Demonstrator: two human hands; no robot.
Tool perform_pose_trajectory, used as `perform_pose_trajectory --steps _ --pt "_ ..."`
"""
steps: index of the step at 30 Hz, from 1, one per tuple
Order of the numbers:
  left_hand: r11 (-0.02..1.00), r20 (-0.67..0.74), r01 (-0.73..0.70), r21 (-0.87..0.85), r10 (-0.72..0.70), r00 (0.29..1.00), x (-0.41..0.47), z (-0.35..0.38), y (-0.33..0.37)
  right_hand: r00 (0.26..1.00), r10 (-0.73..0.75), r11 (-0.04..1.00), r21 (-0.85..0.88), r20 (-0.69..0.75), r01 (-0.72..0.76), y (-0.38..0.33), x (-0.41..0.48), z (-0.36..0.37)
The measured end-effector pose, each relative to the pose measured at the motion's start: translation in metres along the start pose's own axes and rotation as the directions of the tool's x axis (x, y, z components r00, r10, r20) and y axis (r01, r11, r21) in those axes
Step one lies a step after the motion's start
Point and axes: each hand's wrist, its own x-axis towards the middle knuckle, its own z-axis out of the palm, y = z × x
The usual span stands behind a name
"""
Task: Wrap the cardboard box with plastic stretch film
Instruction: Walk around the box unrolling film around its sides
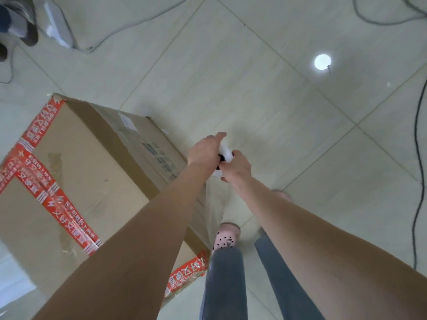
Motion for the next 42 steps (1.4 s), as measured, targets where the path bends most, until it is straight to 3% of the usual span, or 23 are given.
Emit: perform_pose_trajectory --steps 2,5,8,11,14,17,20,24,27,31,35,39,42 --pt "0.985 0.026 -0.093 0.143 0.09 0.996 0.005 -0.001 0.005 1.0 -0.004 0.999 -0.034 0.004 0.004 -0.002 0.003 -0.002" --pt "0.973 0.001 -0.081 0.216 0.083 0.997 0.012 -0.006 0.004 0.998 -0.067 0.991 -0.12 0.0 0.067 -0.01 0.007 -0.007" --pt "0.997 -0.076 0.077 0.02 -0.075 0.994 0.014 -0.013 -0.008 0.981 -0.194 0.938 -0.292 0.009 0.188 -0.028 0.009 -0.011" --pt "0.944 -0.144 0.25 -0.215 -0.284 0.948 0.017 -0.018 -0.019 0.964 -0.267 0.888 -0.385 0.011 0.25 -0.051 0.012 -0.01" --pt "0.782 -0.112 0.413 -0.468 -0.515 0.85 0.021 -0.024 -0.031 0.941 -0.336 0.846 -0.424 0.045 0.323 -0.068 0.017 -0.001" --pt "0.612 -0.005 0.501 -0.612 -0.636 0.771 0.024 -0.032 -0.048 0.953 -0.267 0.892 -0.336 0.146 0.302 -0.083 0.019 0.013" --pt "0.595 0.057 0.507 -0.624 -0.612 0.789 0.025 -0.037 -0.06 0.962 -0.224 0.907 -0.327 0.157 0.265 -0.092 0.022 0.024" --pt "0.73 -0.001 0.389 -0.562 -0.472 0.882 0.022 -0.042 -0.065 0.981 -0.149 0.935 -0.306 0.126 0.181 -0.093 0.021 0.033" --pt "0.899 -0.061 0.228 -0.375 -0.269 0.961 0.027 -0.044 -0.065 0.981 -0.169 0.919 -0.343 0.094 0.191 -0.09 0.025 0.036" --pt "0.98 -0.083 0.146 -0.136 -0.158 0.984 0.045 -0.06 -0.063 0.964 -0.26 0.861 -0.438 0.061 0.26 -0.1 0.033 0.04" --pt "0.978 -0.085 0.171 -0.115 -0.182 0.98 0.059 -0.075 -0.08 0.949 -0.308 0.76 -0.583 0.069 0.289 -0.127 0.037 0.045" --pt "0.882 -0.093 0.304 -0.359 -0.358 0.929 0.065 -0.083 -0.1 0.931 -0.355 0.696 -0.643 0.082 0.322 -0.153 0.043 0.054" --pt "0.736 -0.064 0.415 -0.535 -0.524 0.849 0.068 -0.087 -0.115 0.928 -0.367 0.741 -0.586 0.057 0.329 -0.164 0.047 0.065"
